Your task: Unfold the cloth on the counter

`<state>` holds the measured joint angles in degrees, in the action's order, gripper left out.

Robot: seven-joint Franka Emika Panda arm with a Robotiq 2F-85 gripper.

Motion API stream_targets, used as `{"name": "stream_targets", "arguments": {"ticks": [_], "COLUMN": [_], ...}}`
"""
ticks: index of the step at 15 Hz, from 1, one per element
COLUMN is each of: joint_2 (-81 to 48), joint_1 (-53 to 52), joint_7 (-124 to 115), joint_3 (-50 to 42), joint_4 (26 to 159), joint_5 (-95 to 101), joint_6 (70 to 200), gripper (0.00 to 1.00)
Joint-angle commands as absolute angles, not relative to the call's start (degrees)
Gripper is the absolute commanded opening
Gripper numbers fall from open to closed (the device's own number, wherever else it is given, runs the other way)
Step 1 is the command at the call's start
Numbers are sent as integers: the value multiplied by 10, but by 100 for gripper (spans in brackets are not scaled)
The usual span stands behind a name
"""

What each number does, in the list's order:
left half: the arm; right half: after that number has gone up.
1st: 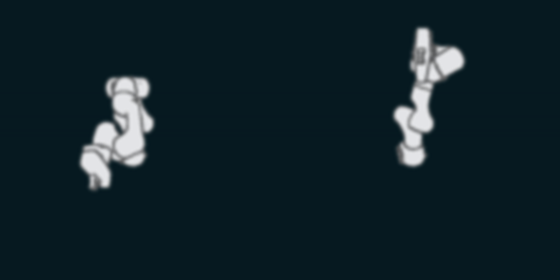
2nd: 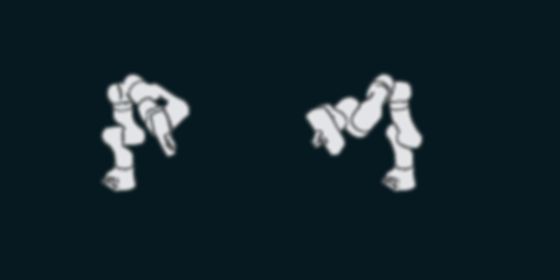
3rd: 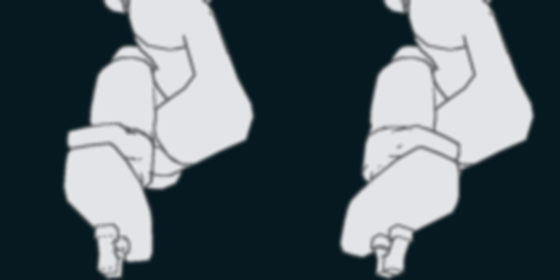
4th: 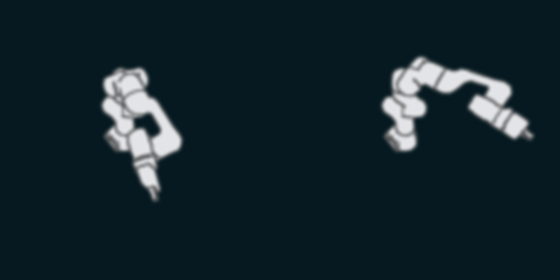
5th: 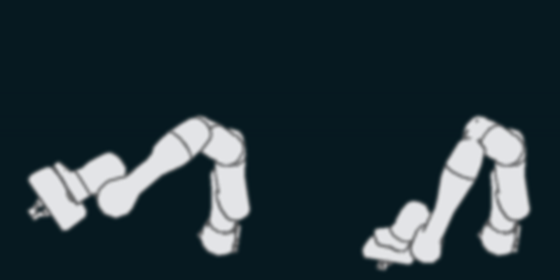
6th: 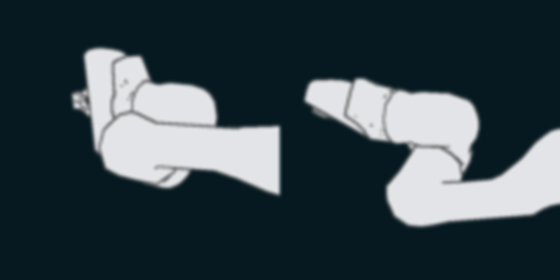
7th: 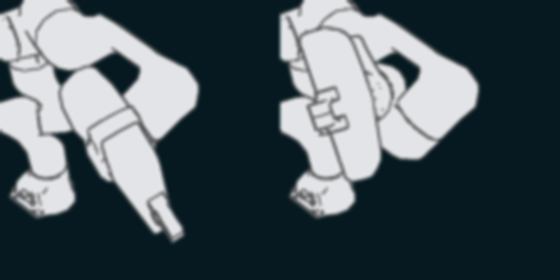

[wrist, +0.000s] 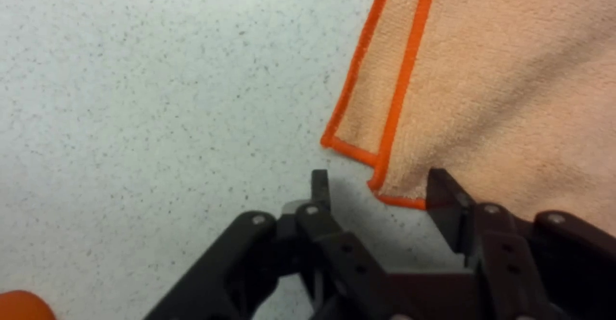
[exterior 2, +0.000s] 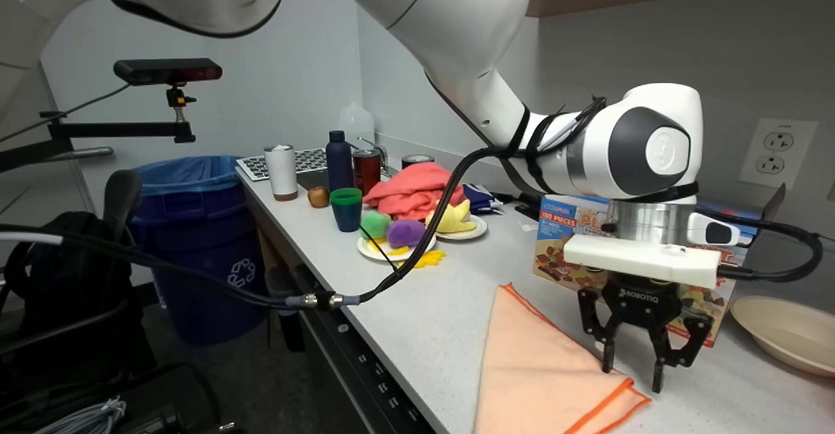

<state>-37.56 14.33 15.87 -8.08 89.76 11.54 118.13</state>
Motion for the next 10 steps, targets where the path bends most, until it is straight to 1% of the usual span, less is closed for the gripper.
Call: {"name": "stream_targets", "arguments": {"ticks": [1,4,5,10], "joint_2": [-394,-398,-400,-398], "joint_1": [154,155,156,156], "joint_7": [177,175,174,171], "joint_3": [-75,-76,-76,-78], "joint_4": [859,852,849,850], "joint_5": [104,104,104,107], "joint_6": [1153,1146,1145,1148], "gripper": [24,2,0,0]}}
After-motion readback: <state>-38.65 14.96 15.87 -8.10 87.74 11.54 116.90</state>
